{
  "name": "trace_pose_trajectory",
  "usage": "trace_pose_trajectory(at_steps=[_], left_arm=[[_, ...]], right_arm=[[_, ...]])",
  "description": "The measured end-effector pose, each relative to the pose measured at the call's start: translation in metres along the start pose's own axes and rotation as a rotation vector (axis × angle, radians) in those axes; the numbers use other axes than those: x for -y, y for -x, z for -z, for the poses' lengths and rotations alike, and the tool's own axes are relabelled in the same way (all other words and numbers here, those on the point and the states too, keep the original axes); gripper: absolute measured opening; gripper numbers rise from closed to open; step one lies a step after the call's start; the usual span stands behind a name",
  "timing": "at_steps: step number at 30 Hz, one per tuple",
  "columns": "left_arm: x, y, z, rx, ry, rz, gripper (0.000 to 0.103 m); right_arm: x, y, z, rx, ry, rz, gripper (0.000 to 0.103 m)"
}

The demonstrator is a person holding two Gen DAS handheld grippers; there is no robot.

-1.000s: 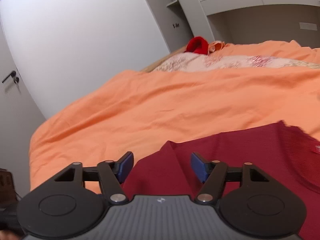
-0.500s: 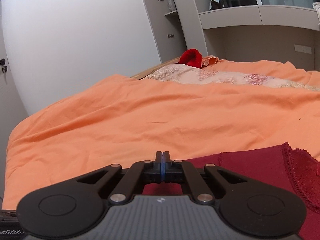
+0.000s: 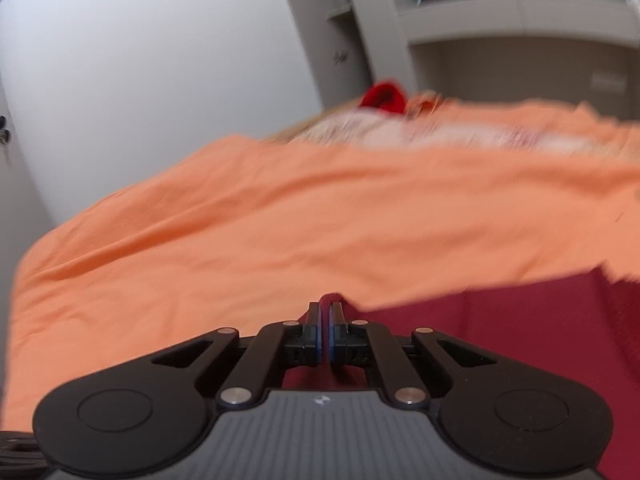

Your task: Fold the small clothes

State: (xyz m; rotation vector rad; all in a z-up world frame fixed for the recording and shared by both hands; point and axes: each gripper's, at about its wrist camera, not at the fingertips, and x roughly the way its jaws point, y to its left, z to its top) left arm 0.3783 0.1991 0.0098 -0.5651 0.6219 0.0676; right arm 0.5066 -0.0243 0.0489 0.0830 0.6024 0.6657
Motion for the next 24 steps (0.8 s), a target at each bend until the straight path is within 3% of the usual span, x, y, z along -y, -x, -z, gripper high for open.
trace_pose_trajectory(at_steps=[3,6,7,10,11,12,14,17,19,24], left_arm=[[-0.003,-0.001,0.003,0.004,-0.001,-0.015,0.004],[-0.001,-0.002,0.004,-0.005,-0.016,-0.019,0.004],[0.000,-0.002,0.004,-0.006,-0.019,-0.017,0.005],[-0.001,-0.003,0.003,-0.012,-0.022,-0.008,0.010],[-0.002,-0.003,0.001,-0.012,-0.020,-0.011,0.011],[-0.002,-0.002,0.000,-0.010,-0.021,-0.016,0.016],[0.000,-0.001,-0.001,-0.005,-0.027,-0.023,0.027],[0.006,0.003,0.001,0.013,-0.042,-0.025,0.046],[0.013,0.006,0.003,0.027,-0.063,-0.035,0.067],[0.036,0.015,0.015,0.068,-0.142,-0.072,0.094]], right_arm=[[0.003,0.001,-0.001,0.017,-0.027,0.034,0.003],[0.002,-0.002,0.000,-0.008,-0.023,0.002,0.004],[0.003,-0.001,0.001,-0.016,-0.030,-0.003,0.010],[0.007,0.012,0.002,-0.014,-0.026,0.007,0.049],[0.008,0.020,0.002,-0.007,-0.015,0.010,0.051],[0.009,0.028,0.003,-0.003,-0.001,0.014,0.052],[0.013,0.049,0.006,-0.002,0.026,0.028,0.066],[0.021,0.088,0.015,0.008,0.072,0.057,0.078],[0.027,0.118,0.025,0.018,0.108,0.088,0.090],[0.043,0.199,0.068,0.039,0.158,0.181,0.101]])
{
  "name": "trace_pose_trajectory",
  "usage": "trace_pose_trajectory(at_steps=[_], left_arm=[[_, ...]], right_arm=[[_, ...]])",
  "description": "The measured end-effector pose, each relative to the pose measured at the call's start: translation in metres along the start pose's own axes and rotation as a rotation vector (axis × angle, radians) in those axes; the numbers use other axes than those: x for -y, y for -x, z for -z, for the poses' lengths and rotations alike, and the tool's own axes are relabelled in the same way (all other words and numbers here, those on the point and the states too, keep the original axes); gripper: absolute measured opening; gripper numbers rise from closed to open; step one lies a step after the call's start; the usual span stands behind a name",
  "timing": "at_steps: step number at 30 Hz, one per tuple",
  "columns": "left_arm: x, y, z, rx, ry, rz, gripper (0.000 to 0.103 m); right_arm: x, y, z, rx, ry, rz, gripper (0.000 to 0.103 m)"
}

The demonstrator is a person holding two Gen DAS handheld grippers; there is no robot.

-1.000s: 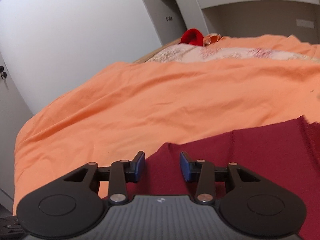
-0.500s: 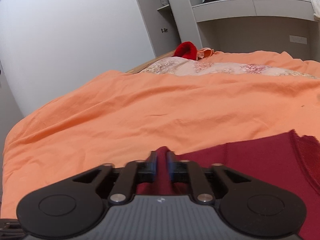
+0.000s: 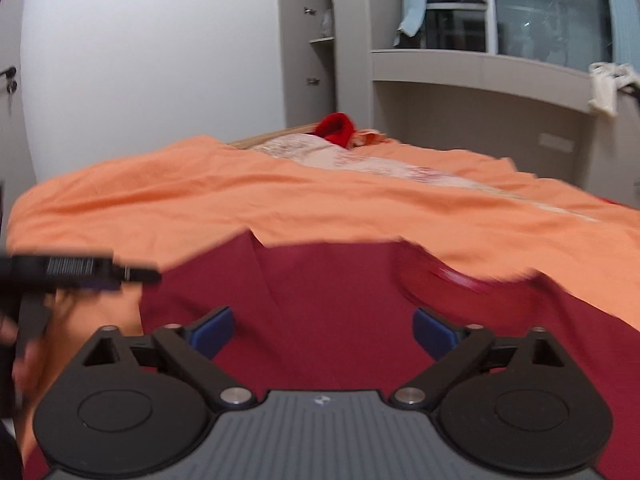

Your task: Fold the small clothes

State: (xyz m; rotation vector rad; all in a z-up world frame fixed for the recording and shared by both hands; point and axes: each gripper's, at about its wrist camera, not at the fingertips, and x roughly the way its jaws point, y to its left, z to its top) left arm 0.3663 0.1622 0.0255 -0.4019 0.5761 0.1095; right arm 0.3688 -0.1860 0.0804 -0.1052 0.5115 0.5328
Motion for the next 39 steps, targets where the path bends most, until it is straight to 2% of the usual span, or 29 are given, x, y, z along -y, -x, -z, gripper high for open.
trace_pose_trajectory(at_steps=[1,4,10,13,17,22,30,34,39], left_arm=[[0.005,0.002,0.002,0.010,-0.017,0.002,0.099],[0.017,0.009,0.010,0.033,-0.054,0.001,0.102],[0.035,0.033,0.034,0.063,-0.150,0.008,0.102],[0.043,0.056,0.049,0.130,-0.217,0.007,0.102],[0.053,0.088,0.067,0.222,-0.293,0.007,0.102],[0.058,0.130,0.105,0.278,-0.344,0.056,0.102],[0.078,0.175,0.165,0.336,-0.491,0.102,0.102],[0.076,0.186,0.181,0.296,-0.454,0.167,0.102],[0.070,0.183,0.187,0.264,-0.430,0.164,0.102]], right_arm=[[0.003,0.017,0.011,0.005,0.009,0.022,0.102],[0.009,0.062,0.043,0.026,0.047,0.088,0.103],[0.018,0.138,0.102,0.070,0.030,0.175,0.103],[0.019,0.166,0.124,0.084,-0.005,0.202,0.103],[0.022,0.202,0.153,0.050,-0.074,0.197,0.103],[0.005,0.232,0.175,0.005,0.007,0.209,0.103],[-0.041,0.225,0.206,-0.075,0.295,0.260,0.103],[-0.060,0.214,0.227,-0.130,0.456,0.309,0.103],[-0.075,0.190,0.251,-0.204,0.632,0.444,0.103]])
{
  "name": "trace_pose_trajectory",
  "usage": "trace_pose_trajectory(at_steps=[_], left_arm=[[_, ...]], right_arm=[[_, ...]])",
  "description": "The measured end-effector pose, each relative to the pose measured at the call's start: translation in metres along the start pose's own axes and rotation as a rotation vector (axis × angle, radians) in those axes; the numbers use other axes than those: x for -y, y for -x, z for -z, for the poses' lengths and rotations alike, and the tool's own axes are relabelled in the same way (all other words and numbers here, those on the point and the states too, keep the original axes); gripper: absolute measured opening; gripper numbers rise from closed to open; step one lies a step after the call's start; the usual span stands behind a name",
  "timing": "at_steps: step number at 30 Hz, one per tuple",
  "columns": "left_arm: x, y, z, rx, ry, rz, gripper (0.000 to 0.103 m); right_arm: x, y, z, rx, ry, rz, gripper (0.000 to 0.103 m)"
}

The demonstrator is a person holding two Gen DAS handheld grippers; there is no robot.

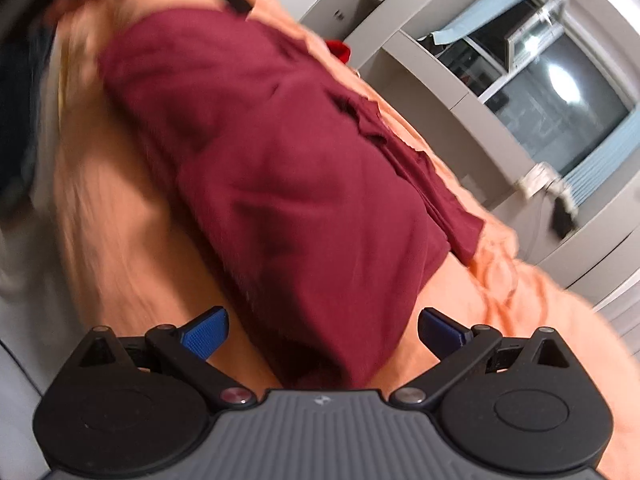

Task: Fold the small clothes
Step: 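Open the right gripper and move it to the shirt edge, then grasp the folded shirt edge with the right gripper and lift it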

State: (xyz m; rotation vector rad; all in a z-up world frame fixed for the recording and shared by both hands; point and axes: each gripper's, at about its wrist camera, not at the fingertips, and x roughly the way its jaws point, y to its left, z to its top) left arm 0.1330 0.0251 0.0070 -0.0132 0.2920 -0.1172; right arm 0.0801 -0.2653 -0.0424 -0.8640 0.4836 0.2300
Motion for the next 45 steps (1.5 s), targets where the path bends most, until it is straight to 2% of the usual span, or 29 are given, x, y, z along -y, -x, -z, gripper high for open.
trace_pose_trajectory(at_steps=[2,9,16,20,25,30,33,36,38,42,44,45], left_arm=[[-0.003,0.000,0.001,-0.004,0.010,-0.007,0.102],[-0.010,-0.002,0.003,-0.014,0.036,-0.024,0.102],[-0.012,-0.002,0.004,-0.021,0.030,-0.021,0.102],[-0.009,-0.004,0.004,-0.025,0.023,-0.021,0.102],[-0.008,-0.005,0.004,-0.025,0.023,-0.023,0.102],[-0.010,-0.004,0.003,-0.022,0.048,-0.018,0.102],[-0.012,-0.003,0.004,-0.022,0.051,-0.017,0.102],[-0.012,-0.003,0.004,-0.023,0.045,-0.015,0.102],[-0.013,-0.002,0.004,-0.022,0.046,-0.013,0.102],[-0.013,0.001,0.006,-0.024,0.047,-0.002,0.102],[-0.012,0.004,0.007,-0.023,0.038,0.017,0.102],[-0.010,0.007,0.008,-0.018,0.028,0.030,0.102]], right_arm=[[-0.013,-0.007,0.002,-0.019,0.082,0.060,0.103],[-0.049,-0.027,0.007,0.005,0.295,0.208,0.103],[-0.064,-0.041,0.010,0.029,0.336,0.230,0.103],[-0.075,-0.047,0.013,0.052,0.400,0.261,0.103],[-0.078,-0.048,0.012,0.097,0.404,0.373,0.103],[-0.084,-0.045,0.013,0.144,0.414,0.373,0.101],[-0.093,-0.037,0.018,0.171,0.443,0.361,0.090],[-0.095,-0.035,0.019,0.165,0.438,0.323,0.074],[-0.095,-0.031,0.018,0.175,0.430,0.292,0.059],[-0.105,-0.018,0.021,0.229,0.468,0.292,0.047],[-0.106,-0.016,0.022,0.238,0.470,0.285,0.026],[-0.105,-0.015,0.022,0.240,0.462,0.285,0.022]])
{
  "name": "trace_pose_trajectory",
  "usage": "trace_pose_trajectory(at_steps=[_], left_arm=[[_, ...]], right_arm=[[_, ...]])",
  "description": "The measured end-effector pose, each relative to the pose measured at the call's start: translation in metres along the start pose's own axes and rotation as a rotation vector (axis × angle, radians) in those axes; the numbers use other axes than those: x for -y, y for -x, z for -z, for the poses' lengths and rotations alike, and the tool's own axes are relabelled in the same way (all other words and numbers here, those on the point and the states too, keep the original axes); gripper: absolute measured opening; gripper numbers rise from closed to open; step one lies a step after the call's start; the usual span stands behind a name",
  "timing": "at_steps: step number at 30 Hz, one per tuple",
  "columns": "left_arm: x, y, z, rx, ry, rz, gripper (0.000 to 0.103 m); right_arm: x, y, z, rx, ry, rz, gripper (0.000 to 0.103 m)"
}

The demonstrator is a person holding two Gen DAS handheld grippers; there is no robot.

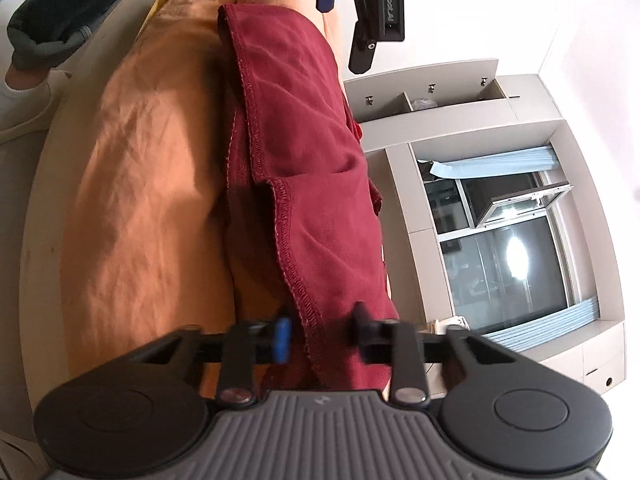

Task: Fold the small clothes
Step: 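Grasp the folded shirt edge with the right gripper and lift it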

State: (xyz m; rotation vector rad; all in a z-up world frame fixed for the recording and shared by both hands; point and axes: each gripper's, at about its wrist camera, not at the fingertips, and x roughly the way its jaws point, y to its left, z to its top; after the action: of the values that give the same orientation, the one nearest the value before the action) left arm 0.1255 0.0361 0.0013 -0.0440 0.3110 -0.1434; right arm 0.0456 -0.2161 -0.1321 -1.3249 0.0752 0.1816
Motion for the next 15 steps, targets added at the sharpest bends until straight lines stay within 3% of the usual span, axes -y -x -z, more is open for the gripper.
trace_pose_trajectory(at_steps=[2,9,15], left_arm=[[0.006,0.007,0.003,0.019,-0.038,0.027,0.102],[0.035,0.029,0.019,0.062,-0.222,0.167,0.102],[0.080,0.037,0.046,0.091,-0.489,0.247,0.102]], right_arm=[[0.006,0.006,-0.001,0.013,-0.050,0.010,0.016],[0.050,0.014,0.000,0.056,-0.301,0.054,0.013],[0.073,0.020,0.008,0.079,-0.439,0.039,0.013]])
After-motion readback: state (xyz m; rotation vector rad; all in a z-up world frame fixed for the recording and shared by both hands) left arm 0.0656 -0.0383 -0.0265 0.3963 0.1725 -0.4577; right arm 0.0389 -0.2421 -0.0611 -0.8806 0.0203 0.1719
